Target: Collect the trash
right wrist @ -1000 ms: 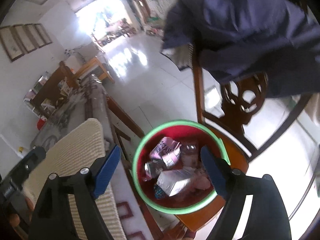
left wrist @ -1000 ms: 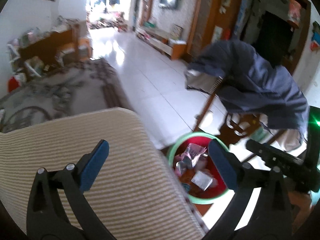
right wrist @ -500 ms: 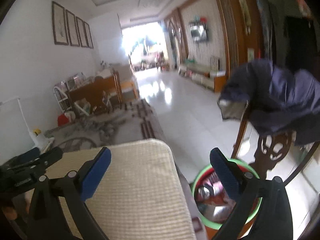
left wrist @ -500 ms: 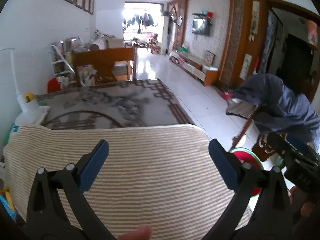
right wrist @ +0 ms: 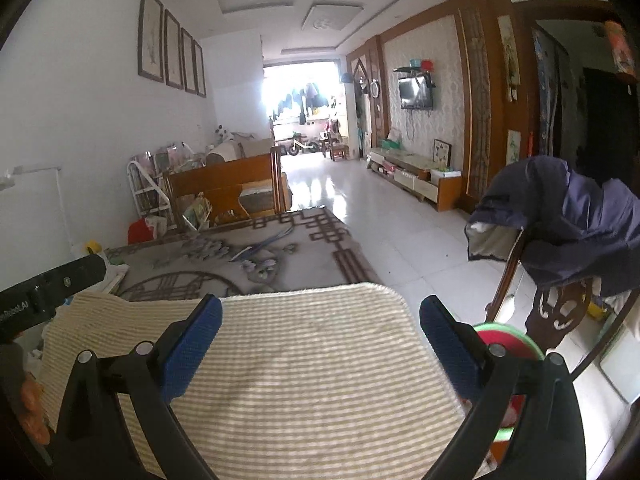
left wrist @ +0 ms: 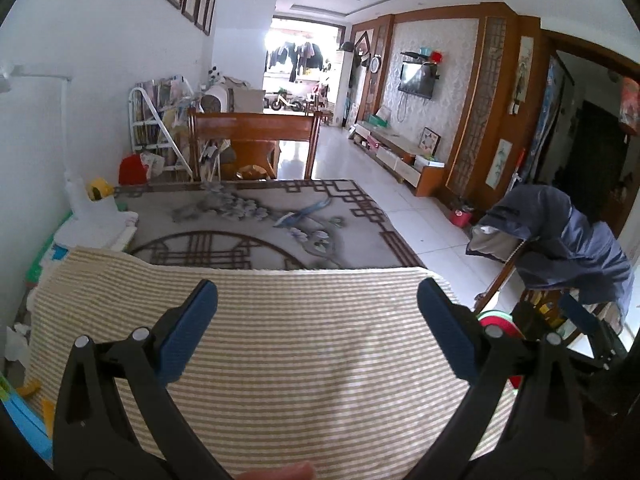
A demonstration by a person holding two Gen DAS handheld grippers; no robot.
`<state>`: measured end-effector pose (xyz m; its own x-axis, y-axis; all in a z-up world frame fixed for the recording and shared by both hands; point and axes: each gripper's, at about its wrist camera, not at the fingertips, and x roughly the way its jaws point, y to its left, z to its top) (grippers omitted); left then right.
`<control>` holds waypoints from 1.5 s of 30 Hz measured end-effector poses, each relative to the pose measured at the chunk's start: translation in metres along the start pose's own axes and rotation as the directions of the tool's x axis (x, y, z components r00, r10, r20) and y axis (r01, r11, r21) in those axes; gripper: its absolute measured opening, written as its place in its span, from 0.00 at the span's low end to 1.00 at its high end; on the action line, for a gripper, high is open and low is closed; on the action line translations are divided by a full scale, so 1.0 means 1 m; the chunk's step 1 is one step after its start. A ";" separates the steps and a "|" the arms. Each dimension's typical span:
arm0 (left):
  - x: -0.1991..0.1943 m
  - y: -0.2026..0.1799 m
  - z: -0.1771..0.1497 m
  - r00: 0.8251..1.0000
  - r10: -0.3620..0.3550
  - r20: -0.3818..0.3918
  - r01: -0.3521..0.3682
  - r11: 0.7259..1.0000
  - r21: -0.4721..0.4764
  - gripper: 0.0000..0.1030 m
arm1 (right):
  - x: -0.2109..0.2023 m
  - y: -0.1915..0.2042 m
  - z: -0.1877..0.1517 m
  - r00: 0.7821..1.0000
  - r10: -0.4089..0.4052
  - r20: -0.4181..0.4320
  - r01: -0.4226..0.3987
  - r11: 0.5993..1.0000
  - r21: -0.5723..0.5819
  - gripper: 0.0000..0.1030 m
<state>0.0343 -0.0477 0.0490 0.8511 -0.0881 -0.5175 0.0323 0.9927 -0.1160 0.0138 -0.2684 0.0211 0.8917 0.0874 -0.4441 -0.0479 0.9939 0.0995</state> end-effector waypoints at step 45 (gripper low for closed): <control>0.001 0.033 -0.010 0.999 0.003 -0.040 -0.002 1.000 0.017 0.95 | 0.007 0.035 -0.020 0.995 -0.032 -0.093 0.029 0.999 -0.030 0.93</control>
<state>0.0306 -0.0157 0.0361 0.8294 -0.0884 -0.5516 0.0391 0.9942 -0.1005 0.0089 -0.2321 0.0034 0.8470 0.0620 -0.5280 -0.0355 0.9976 0.0601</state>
